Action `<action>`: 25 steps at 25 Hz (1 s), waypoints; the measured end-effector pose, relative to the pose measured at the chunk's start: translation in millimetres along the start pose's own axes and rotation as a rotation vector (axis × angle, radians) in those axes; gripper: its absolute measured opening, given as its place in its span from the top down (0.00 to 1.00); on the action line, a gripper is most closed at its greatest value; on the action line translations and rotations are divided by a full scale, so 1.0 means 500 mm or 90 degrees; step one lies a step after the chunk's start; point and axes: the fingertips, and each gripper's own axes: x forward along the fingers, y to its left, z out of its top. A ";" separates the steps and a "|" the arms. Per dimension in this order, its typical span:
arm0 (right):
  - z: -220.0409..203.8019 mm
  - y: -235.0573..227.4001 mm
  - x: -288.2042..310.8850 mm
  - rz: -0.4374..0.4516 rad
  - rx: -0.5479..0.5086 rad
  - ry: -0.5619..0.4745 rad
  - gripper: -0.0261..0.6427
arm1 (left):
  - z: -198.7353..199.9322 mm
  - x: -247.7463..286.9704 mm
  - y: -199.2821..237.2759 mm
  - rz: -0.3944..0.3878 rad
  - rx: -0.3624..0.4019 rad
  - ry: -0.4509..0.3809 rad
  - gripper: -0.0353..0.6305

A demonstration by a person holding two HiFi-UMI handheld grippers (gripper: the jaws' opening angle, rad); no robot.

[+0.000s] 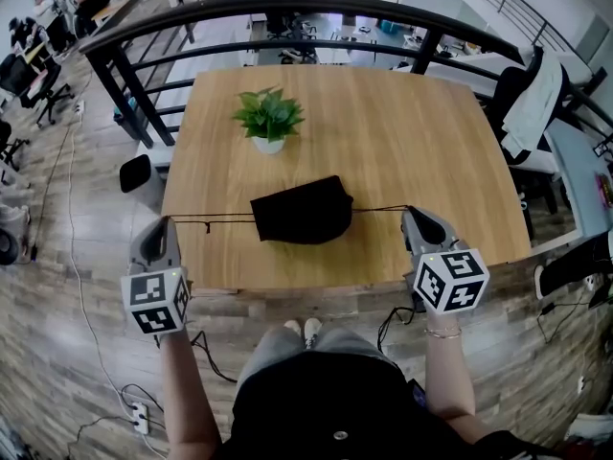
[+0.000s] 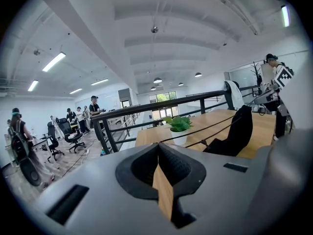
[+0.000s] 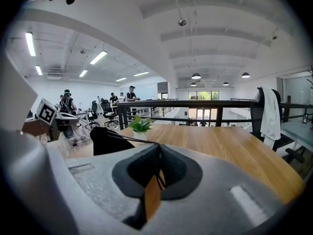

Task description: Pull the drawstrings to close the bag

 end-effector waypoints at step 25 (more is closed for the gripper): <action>-0.185 0.104 0.059 0.077 0.016 0.145 0.96 | -0.135 0.059 -0.243 -0.184 0.029 0.127 0.92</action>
